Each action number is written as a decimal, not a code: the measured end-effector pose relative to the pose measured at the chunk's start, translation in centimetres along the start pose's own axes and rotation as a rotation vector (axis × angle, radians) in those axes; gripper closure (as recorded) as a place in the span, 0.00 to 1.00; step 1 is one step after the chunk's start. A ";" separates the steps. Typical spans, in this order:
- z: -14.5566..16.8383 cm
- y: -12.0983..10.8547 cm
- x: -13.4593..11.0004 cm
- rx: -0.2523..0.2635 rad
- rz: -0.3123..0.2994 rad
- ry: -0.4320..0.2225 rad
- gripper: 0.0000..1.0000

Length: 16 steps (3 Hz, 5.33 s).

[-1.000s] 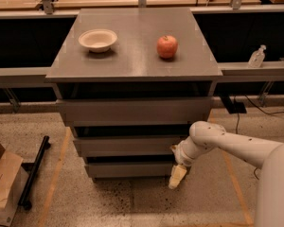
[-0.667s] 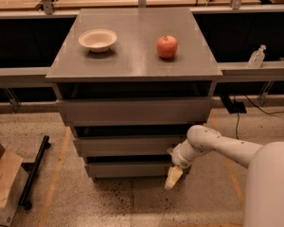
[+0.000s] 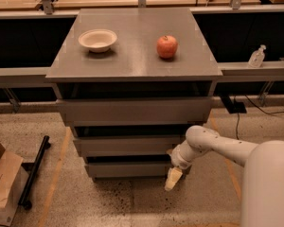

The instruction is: Open bottom drawer

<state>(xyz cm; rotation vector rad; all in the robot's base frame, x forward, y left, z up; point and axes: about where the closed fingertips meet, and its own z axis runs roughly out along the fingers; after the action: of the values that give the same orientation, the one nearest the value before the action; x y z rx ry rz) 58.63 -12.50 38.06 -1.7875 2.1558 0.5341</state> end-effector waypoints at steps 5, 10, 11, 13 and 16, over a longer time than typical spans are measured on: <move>10.2 -5.1 9.6 0.017 0.150 -0.064 0.00; 16.2 -8.7 9.8 0.022 0.138 -0.189 0.00; 15.9 -8.6 9.6 0.021 0.139 -0.189 0.15; 15.5 -8.5 9.4 0.021 0.139 -0.189 0.61; 15.7 -8.1 9.1 0.012 0.139 -0.190 0.83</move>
Offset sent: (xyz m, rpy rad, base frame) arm 0.0005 -0.0385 -0.1013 0.0401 0.1367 -0.1192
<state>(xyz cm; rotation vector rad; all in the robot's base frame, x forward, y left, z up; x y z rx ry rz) 64.70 -14.59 19.21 -1.5208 2.1555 0.6923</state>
